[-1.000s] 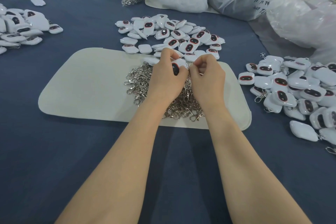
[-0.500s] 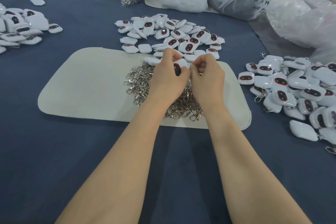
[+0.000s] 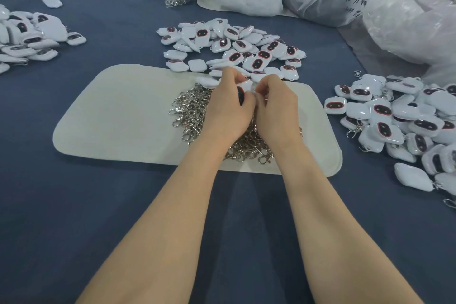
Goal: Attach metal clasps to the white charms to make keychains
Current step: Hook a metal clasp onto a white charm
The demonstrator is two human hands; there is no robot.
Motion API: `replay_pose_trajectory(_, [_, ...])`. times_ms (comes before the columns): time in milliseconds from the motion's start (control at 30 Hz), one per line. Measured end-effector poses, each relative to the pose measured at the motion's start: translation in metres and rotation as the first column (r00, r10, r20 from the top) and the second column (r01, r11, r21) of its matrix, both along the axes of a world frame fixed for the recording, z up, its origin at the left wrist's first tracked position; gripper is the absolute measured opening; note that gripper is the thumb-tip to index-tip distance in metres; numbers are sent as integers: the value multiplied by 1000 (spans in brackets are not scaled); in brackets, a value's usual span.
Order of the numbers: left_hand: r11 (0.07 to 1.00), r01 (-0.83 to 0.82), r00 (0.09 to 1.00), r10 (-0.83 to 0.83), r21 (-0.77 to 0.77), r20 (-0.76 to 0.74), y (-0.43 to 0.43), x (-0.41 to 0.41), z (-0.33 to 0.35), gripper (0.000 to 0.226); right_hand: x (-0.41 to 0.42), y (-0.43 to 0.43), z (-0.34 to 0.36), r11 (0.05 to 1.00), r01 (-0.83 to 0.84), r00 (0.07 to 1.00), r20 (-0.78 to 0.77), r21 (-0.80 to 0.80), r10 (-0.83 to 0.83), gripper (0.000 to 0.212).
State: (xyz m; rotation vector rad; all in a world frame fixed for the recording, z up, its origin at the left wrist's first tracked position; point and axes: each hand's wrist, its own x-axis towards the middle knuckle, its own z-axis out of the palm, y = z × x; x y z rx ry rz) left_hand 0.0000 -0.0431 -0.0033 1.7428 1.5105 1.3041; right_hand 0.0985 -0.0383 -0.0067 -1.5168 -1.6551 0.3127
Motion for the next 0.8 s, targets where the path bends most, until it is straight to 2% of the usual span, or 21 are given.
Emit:
replay_pose_trajectory(100, [1000,16,994,-13,22,-105,-1,0,0,23,1,0,-1,999,-17,999,46,-32,19,11])
replay_pose_trajectory(200, [999,15,993,-11,35,-114,-3,0,1,22,2,0,-1,1000,-15,1000,2,-26,15,10])
replay_pose_trajectory(267, [1000,-7,1000,7,-5,-20,-1,-1,2,19,1,-1,0,1000,-18,995,-96,-9,17,11])
replay_pose_trajectory(333, [992,-16,979,41,-126,199,2,-1,6,17,1,-2,1,999,-33,977,-212,1,32,14])
replay_pose_trajectory(400, [962,47,862,97,-268,498,4,-3,10,12,0,-1,2,998,-57,963,-262,-4,54,16])
replay_pose_trajectory(467, [921,192,663,133,-338,737,6,-6,14,7,-3,-2,3,997,-76,954,-293,-3,71,15])
replay_pose_trajectory(533, [883,339,485,133,-326,864,6,-9,16,9,-6,-2,5,997,-72,932,-353,23,75,10])
replay_pose_trajectory(600, [848,424,392,143,-316,909,5,-10,18,9,-8,-3,7,997,-53,906,-418,53,70,14])
replay_pose_trajectory(667, [828,456,379,153,-327,913,5,-9,20,5,-9,-4,8,997,-28,878,-475,75,60,20])
replay_pose_trajectory(800, [827,428,468,144,-366,872,4,-6,21,6,-8,-4,10,998,2,874,-486,61,28,19])
